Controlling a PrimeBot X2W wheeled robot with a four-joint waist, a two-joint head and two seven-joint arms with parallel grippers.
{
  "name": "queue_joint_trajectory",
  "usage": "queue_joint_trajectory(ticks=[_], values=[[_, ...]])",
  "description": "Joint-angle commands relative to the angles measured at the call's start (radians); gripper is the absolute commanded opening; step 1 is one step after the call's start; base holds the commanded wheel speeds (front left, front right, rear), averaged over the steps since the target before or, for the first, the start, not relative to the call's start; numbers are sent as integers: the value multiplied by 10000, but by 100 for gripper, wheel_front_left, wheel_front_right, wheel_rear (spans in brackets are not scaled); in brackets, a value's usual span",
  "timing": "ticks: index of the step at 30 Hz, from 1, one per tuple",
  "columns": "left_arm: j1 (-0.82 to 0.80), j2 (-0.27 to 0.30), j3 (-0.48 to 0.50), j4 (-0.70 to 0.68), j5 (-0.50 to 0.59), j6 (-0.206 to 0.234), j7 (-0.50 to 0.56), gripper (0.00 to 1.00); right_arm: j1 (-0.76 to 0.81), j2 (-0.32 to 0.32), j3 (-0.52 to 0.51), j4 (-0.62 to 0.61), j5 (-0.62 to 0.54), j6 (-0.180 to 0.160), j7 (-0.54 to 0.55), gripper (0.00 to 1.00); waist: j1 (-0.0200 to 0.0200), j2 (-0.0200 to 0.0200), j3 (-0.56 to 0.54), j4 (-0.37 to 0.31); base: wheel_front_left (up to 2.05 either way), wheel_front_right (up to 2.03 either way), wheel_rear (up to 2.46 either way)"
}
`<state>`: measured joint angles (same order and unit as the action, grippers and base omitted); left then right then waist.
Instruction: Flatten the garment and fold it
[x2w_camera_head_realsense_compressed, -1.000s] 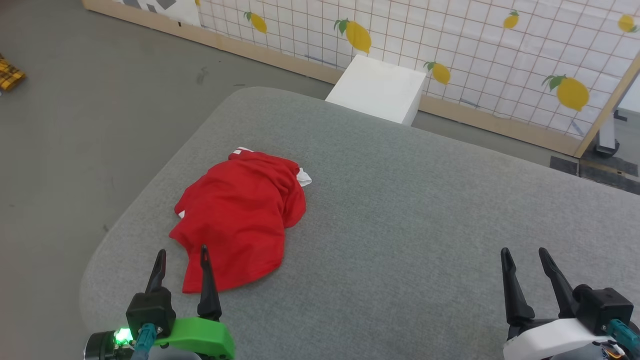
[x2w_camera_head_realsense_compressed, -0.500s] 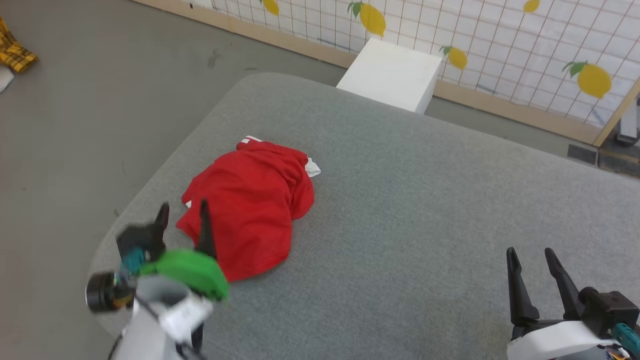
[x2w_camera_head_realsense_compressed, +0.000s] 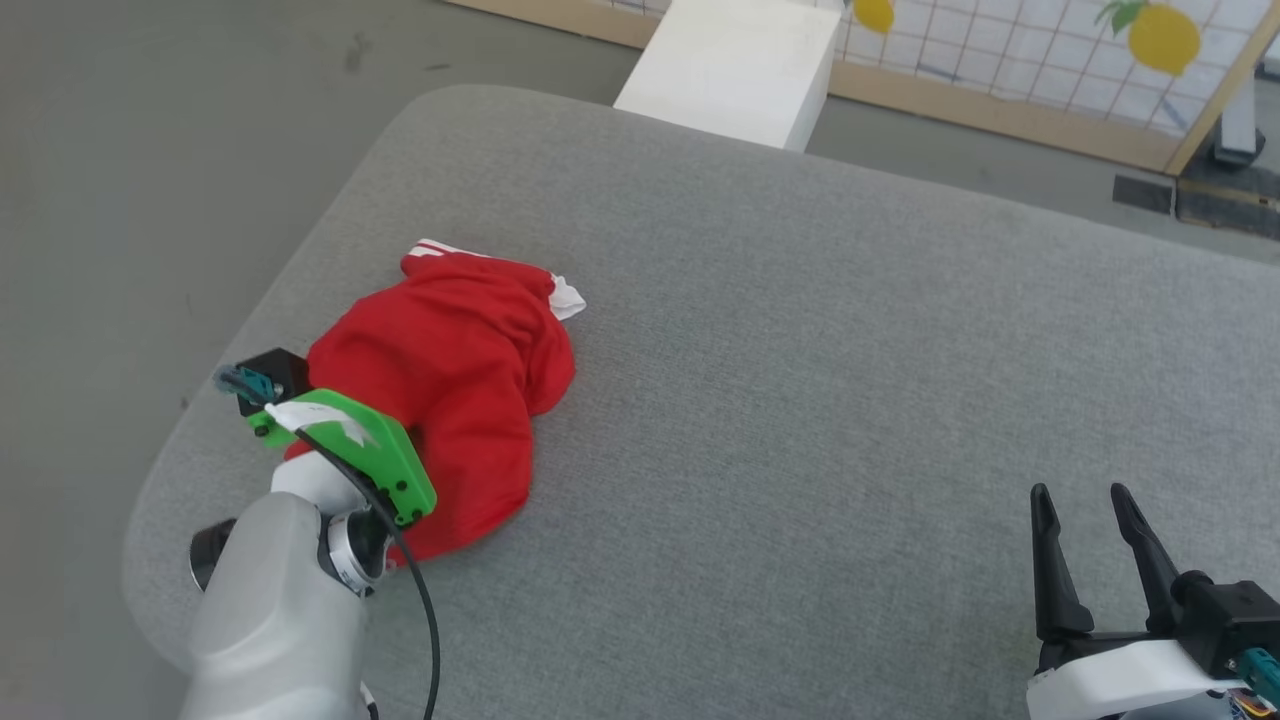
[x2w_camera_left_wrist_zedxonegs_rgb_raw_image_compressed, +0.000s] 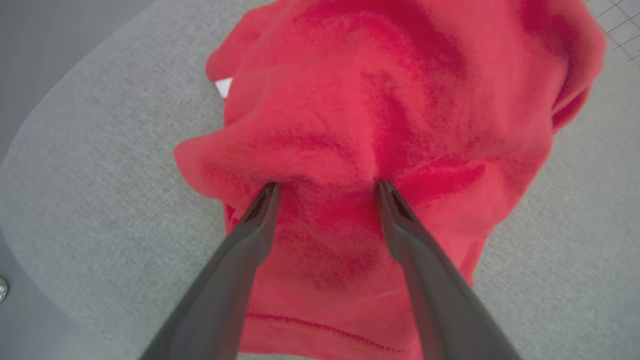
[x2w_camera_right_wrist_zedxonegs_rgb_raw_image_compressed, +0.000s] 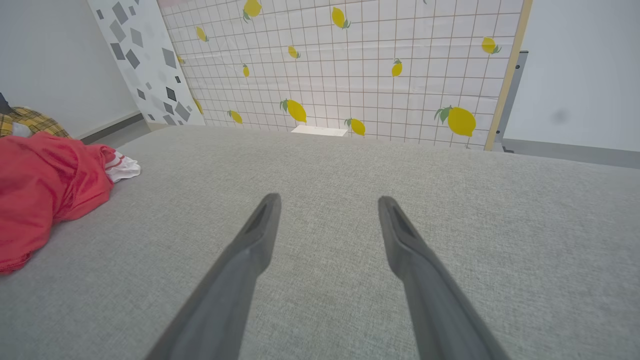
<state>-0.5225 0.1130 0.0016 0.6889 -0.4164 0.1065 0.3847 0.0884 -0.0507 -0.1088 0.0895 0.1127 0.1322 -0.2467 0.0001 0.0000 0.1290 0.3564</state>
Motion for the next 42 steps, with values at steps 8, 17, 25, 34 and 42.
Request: queue_joint_trajectory(ticks=[8,17,25,34,42], values=[[10,-314,-77,737,-613,29,1000,100,207,5,-3,-379,-149,-15,126,100,-1,0,490,-152,0,0,0],[-5,-394,20,439,-877,-233,-396,0,233,5,118,-400,-98,-15,196,100,-1,0,375,138,0,0,0],[-933,179,-127,-624,-315,-590,-2354,0,230,5,373,-1,287,-15,83,100,-1,0,-261,204,0,0,0],[-2691,864,-499,-2598,175,-1156,-3120,0,210,5,505,799,895,-15,-117,100,-1,0,-1116,-115,0,0,0],[-4276,845,-814,-3670,-71,-1656,-2780,0,150,5,596,1072,1231,-15,-147,100,-1,0,-1639,-927,0,0,0]])
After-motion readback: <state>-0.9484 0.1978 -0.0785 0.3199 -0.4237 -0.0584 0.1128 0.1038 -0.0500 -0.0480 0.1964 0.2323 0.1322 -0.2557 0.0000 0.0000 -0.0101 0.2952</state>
